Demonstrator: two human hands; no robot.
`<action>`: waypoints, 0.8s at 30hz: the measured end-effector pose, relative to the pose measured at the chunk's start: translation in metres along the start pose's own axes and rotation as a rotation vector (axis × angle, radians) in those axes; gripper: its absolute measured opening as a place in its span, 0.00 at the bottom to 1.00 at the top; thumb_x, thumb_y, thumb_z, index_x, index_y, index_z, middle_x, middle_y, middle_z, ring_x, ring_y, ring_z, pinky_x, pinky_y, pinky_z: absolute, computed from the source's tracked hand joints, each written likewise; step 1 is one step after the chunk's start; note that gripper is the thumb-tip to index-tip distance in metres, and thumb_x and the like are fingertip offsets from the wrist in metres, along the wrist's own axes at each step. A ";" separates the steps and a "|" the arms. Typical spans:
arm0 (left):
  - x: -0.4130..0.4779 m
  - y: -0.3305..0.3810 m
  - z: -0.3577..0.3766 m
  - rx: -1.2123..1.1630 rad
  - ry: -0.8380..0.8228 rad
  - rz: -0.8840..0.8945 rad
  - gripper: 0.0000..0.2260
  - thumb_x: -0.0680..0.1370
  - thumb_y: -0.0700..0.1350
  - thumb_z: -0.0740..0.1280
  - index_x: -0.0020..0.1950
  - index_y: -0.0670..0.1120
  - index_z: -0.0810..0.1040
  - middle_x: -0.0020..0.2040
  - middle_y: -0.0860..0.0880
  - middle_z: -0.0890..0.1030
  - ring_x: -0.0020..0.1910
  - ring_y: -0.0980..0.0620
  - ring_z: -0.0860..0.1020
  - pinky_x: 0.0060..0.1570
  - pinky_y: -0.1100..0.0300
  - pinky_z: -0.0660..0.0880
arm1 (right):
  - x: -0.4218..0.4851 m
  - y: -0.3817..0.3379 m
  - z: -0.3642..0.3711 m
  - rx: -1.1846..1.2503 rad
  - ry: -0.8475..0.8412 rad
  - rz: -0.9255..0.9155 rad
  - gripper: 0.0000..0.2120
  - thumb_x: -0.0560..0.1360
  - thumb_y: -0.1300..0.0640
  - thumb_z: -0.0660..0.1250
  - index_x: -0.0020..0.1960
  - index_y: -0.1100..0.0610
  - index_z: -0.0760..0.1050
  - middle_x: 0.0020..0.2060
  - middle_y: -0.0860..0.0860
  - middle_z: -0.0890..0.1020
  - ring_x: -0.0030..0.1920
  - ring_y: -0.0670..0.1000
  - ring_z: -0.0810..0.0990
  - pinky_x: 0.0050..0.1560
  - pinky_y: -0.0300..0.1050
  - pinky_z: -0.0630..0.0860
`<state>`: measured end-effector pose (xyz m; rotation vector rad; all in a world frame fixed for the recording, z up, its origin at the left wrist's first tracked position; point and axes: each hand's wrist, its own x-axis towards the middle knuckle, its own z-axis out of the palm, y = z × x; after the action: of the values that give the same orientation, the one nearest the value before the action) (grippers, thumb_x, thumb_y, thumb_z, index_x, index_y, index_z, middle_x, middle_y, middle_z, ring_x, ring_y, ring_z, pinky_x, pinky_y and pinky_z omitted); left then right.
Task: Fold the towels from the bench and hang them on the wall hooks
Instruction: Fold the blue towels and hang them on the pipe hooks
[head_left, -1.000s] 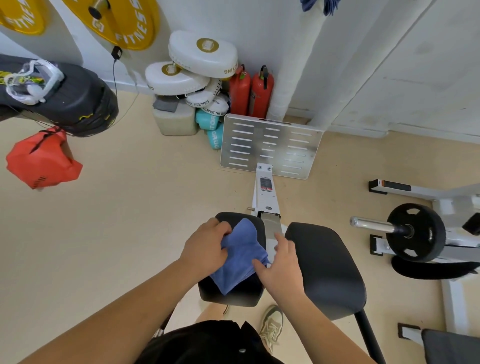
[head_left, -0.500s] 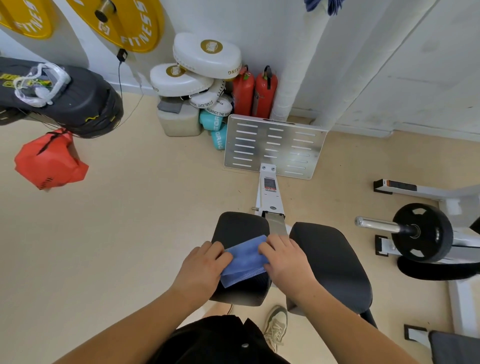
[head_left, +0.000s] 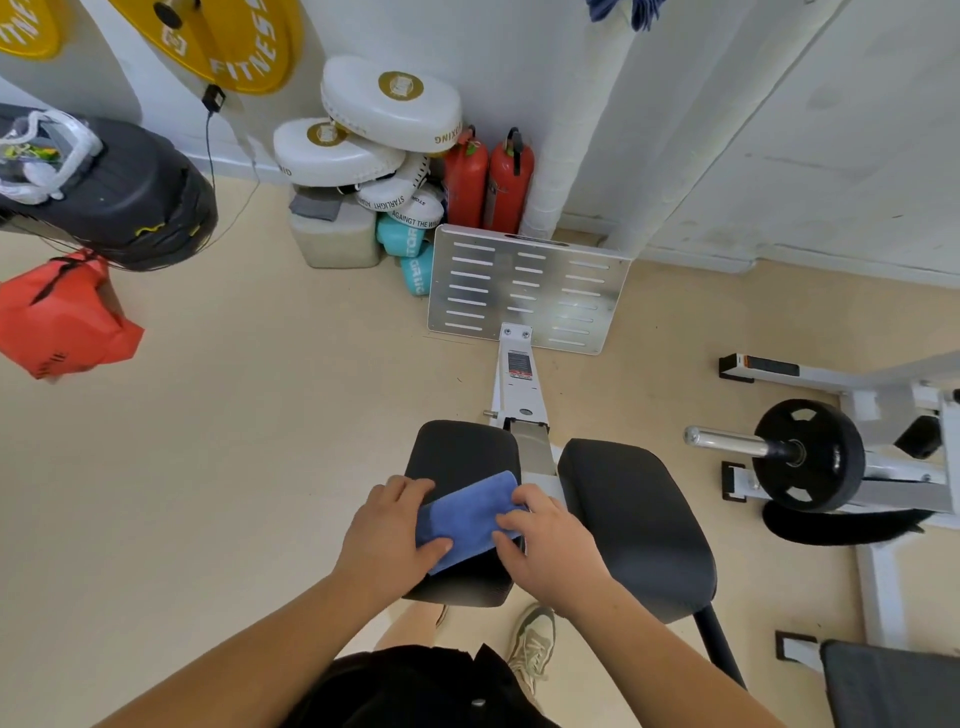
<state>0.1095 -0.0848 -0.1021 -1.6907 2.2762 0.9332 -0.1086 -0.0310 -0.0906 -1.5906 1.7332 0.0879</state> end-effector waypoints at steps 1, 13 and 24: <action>0.002 0.004 0.004 0.051 -0.021 -0.003 0.25 0.76 0.63 0.67 0.71 0.54 0.70 0.66 0.55 0.75 0.62 0.52 0.74 0.61 0.59 0.74 | 0.002 0.000 -0.002 -0.004 -0.008 0.003 0.16 0.82 0.44 0.59 0.64 0.46 0.79 0.68 0.42 0.70 0.61 0.46 0.75 0.60 0.41 0.76; -0.007 0.027 0.005 0.081 -0.095 0.033 0.17 0.74 0.60 0.70 0.59 0.55 0.74 0.56 0.54 0.77 0.54 0.53 0.75 0.55 0.62 0.77 | -0.046 -0.008 -0.002 -0.048 -0.204 0.122 0.27 0.83 0.44 0.59 0.80 0.42 0.58 0.83 0.44 0.50 0.82 0.52 0.54 0.80 0.54 0.59; -0.144 0.070 -0.048 0.012 -0.100 0.393 0.14 0.74 0.51 0.69 0.59 0.59 0.77 0.51 0.60 0.74 0.49 0.59 0.73 0.45 0.68 0.70 | -0.166 -0.027 -0.017 -0.242 0.206 -0.060 0.41 0.75 0.41 0.70 0.81 0.41 0.52 0.80 0.47 0.56 0.81 0.53 0.53 0.81 0.51 0.56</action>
<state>0.1073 0.0161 0.0309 -1.1795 2.5857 1.0441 -0.1048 0.0908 0.0267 -1.8821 1.8863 0.1111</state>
